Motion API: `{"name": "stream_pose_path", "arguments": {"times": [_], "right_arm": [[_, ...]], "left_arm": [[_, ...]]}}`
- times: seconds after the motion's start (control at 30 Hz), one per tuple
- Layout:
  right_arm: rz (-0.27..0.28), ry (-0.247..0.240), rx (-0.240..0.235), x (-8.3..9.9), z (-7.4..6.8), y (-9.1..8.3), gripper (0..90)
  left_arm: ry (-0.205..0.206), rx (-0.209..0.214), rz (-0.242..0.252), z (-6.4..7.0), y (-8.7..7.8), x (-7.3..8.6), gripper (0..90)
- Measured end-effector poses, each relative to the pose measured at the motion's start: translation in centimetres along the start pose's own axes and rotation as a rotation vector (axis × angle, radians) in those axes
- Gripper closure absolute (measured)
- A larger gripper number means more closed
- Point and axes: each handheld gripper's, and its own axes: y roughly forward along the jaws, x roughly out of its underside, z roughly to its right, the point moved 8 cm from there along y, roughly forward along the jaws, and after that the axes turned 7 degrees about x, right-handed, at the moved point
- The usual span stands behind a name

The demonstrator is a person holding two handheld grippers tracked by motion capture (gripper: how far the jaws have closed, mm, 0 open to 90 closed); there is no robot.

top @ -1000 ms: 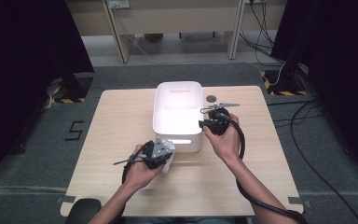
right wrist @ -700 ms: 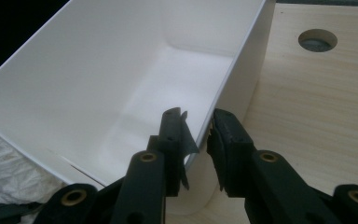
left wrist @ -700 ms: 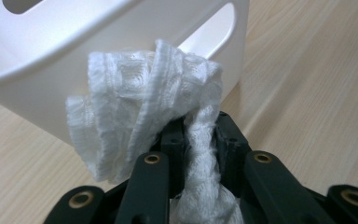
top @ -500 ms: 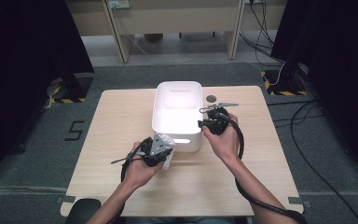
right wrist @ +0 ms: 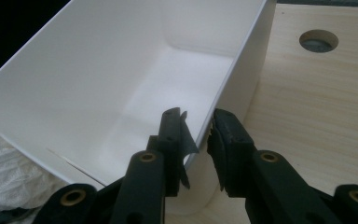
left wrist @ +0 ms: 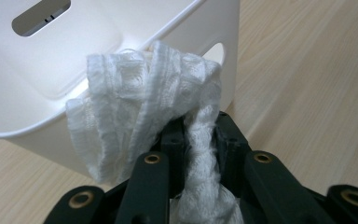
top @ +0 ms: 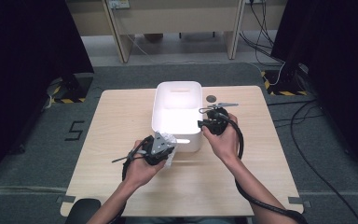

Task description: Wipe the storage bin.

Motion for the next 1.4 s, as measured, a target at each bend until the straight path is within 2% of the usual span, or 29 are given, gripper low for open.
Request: {"name": "stream_pose_path", "arguments": {"times": [0.4,1.4], "right_arm": [[0.0,-0.001,0.0,0.0,0.0,0.0,74.4],[0.0,-0.003,-0.001,0.0,0.0,0.0,74.3]], "left_arm": [[0.02,0.017,-0.012,0.5,0.6,-0.6,76.9],[0.014,0.029,-0.068,0.9,2.6,0.8,76.8]]}}
